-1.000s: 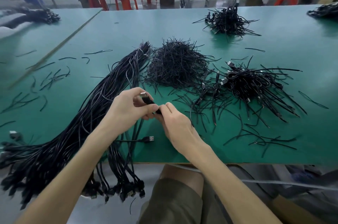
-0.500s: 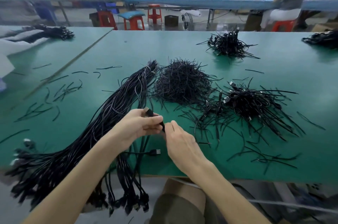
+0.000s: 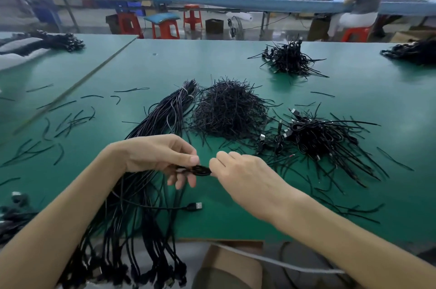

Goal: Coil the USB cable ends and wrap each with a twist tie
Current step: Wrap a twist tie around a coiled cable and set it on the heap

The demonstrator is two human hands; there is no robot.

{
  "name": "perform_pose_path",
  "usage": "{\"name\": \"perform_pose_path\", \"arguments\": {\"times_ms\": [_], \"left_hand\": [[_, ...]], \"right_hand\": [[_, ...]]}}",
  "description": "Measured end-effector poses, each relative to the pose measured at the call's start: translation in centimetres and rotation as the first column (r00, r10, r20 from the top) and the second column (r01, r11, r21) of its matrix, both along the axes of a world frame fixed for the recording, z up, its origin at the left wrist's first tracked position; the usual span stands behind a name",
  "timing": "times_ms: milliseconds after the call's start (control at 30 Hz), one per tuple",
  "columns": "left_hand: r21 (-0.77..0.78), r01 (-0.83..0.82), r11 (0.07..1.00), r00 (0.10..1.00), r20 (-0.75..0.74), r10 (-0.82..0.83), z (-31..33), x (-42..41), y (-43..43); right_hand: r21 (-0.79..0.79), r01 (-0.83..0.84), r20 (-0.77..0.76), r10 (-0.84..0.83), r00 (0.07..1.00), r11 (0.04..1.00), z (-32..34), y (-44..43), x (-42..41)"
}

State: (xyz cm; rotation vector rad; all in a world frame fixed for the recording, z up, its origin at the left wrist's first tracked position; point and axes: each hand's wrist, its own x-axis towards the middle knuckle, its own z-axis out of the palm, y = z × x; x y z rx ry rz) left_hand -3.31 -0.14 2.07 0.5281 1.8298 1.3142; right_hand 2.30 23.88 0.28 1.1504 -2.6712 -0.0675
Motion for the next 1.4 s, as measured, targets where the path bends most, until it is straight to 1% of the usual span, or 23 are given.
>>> {"name": "perform_pose_path", "arguments": {"times_ms": [33,100,167,200,267,367,433,500,600,733,800,867,900,933,967,1000,1033,1100,1133,1200,1300,1333,1400], "left_hand": [[-0.041,0.041,0.998,0.998,-0.047,-0.043,0.0,-0.3,0.4],[-0.16,0.131,0.978,0.977,-0.147,-0.155,0.1,-0.7,1.5],[-0.255,0.205,0.945,0.949,-0.186,-0.256,0.3,-1.1,2.6],[-0.276,0.214,0.937,0.941,-0.199,-0.273,0.3,-1.3,3.1],[-0.239,0.171,0.956,0.945,-0.233,-0.228,0.1,-1.5,3.9],[-0.074,0.085,0.994,0.975,-0.2,-0.098,-0.8,-1.8,4.7],[-0.001,0.082,0.997,0.985,-0.154,-0.081,-1.2,-1.8,5.0],[0.027,0.077,0.997,0.987,-0.143,-0.072,-1.7,-1.7,5.1],[0.024,-0.069,0.997,0.983,-0.168,0.072,-2.6,-2.0,5.0],[0.009,-0.308,0.952,0.918,-0.261,0.299,-3.6,-2.7,5.1],[0.069,-0.46,0.885,0.843,-0.278,0.46,-4.1,-3.0,4.8],[0.178,-0.598,0.782,0.752,-0.215,0.624,-4.6,-3.2,4.2],[0.231,-0.654,0.721,0.705,-0.162,0.691,-4.7,-3.4,3.9],[0.275,-0.7,0.659,0.659,-0.107,0.745,-4.9,-3.5,3.7],[0.309,-0.735,0.604,0.62,-0.056,0.783,-5.1,-3.7,3.7],[0.334,-0.758,0.561,0.59,-0.017,0.807,-5.4,-3.9,3.7],[0.349,-0.772,0.531,0.569,0.008,0.822,-5.8,-3.9,3.8],[0.369,-0.782,0.503,0.543,0.006,0.84,-6.9,-3.9,4.3],[0.376,-0.78,0.5,0.534,-0.016,0.845,-7.5,-3.8,4.6],[0.38,-0.768,0.515,0.519,-0.101,0.849,-8.5,-3.8,5.1],[0.345,-0.745,0.571,0.513,-0.251,0.821,-9.3,-3.9,5.6],[0.338,-0.739,0.583,0.516,-0.273,0.812,-9.4,-3.9,5.7],[0.34,-0.739,0.581,0.518,-0.264,0.813,-9.6,-4.0,5.6]], "right_hand": [[0.026,-0.012,0.021,0.012,1.0,1.0,0.0,0.3,-0.6],[0.043,-0.042,0.007,0.042,0.999,0.998,0.0,0.5,-1.7],[0.056,-0.052,-0.01,0.052,0.999,0.997,0.0,0.6,-2.4],[0.058,-0.048,-0.011,0.049,0.999,0.997,0.0,0.7,-2.8],[0.04,-0.025,-0.023,0.026,0.999,0.999,0.2,1.1,-3.7],[0.0,0.003,-0.027,-0.003,1.0,1.0,0.2,1.9,-4.9],[-0.008,0.0,-0.027,-0.001,1.0,1.0,0.0,2.0,-5.2],[-0.001,-0.007,-0.035,0.007,0.999,1.0,-0.3,2.0,-5.5],[0.023,0.009,-0.122,-0.006,0.993,1.0,-0.6,1.9,-6.3],[0.024,0.157,-0.317,-0.141,0.938,0.987,-1.1,1.3,-7.6],[-0.07,0.212,-0.36,-0.223,0.906,0.975,-0.7,1.4,-7.9],[-0.153,0.215,-0.374,-0.258,0.891,0.965,-0.4,1.5,-8.1],[-0.183,0.188,-0.369,-0.245,0.897,0.965,-0.4,1.4,-8.3],[-0.223,0.163,-0.337,-0.233,0.912,0.961,-0.5,1.4,-8.4],[-0.274,0.174,-0.259,-0.247,0.934,0.946,-0.7,1.3,-8.6],[-0.334,0.223,-0.137,-0.281,0.95,0.916,-1.0,1.1,-9.0],[-0.4,0.305,0.018,-0.326,0.945,0.864,-1.3,0.9,-9.6],[-0.497,0.484,0.297,-0.383,0.875,0.72,-1.7,0.5,-11.4],[-0.506,0.543,0.377,-0.394,0.838,0.67,-1.9,0.2,-12.3],[-0.483,0.608,0.442,-0.424,0.79,0.63,-2.2,-0.7,-14.0],[-0.454,0.696,0.526,-0.463,0.714,0.556,-3.1,-2.1,-16.1],[-0.47,0.722,0.554,-0.466,0.689,0.508,-3.3,-2.5,-16.5],[-0.51,0.75,0.58,-0.476,0.661,0.421,-3.7,-2.9,-17.1]]}}
